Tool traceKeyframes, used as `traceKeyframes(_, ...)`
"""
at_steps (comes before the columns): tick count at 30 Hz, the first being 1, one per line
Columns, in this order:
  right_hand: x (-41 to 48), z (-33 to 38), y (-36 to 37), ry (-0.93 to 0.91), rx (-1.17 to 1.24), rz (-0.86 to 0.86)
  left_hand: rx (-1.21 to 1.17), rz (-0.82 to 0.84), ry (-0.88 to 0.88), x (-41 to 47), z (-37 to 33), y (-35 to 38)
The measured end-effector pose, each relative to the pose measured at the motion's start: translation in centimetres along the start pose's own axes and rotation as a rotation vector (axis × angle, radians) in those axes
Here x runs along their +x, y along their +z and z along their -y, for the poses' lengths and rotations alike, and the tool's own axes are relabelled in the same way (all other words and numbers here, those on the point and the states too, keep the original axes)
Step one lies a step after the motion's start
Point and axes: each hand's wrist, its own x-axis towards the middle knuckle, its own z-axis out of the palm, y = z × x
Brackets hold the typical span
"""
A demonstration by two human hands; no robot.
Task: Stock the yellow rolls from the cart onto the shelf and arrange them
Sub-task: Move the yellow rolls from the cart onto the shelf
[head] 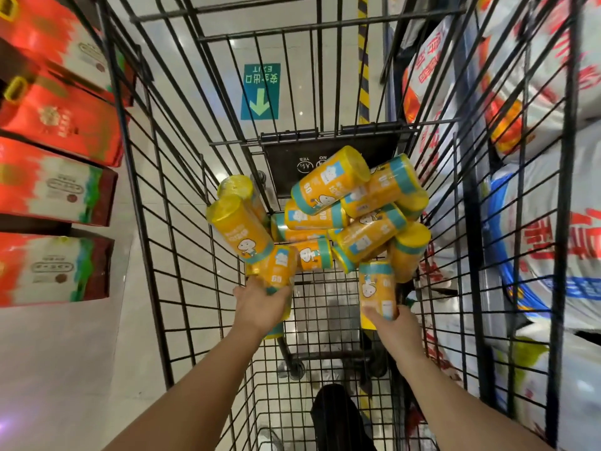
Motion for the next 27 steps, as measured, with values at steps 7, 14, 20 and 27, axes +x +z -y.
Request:
traceKeyframes(7, -5.0, -0.6, -0.9, 0.056, 0.102, -0.046, -0.343, 0.084, -0.067, -5.1, 2.5, -0.2)
traceKeyframes(14, -10.5, -0.8, -2.4, -0.027, 0.183, -0.073, -0.644, 0.228, -0.105, -9.9, 3.7, -2.4)
traceKeyframes(20, -17.0, 0.0, -5.0, -0.159, 0.327, -0.172, -0.639, 0.380, 0.019, -14.4, 4.0, -5.1)
traceKeyframes(27, -25.9, -0.3, -7.5, -0.340, 0.408, -0.323, -0.597, 0.510, 0.222, -20.5, 5.7, -8.0)
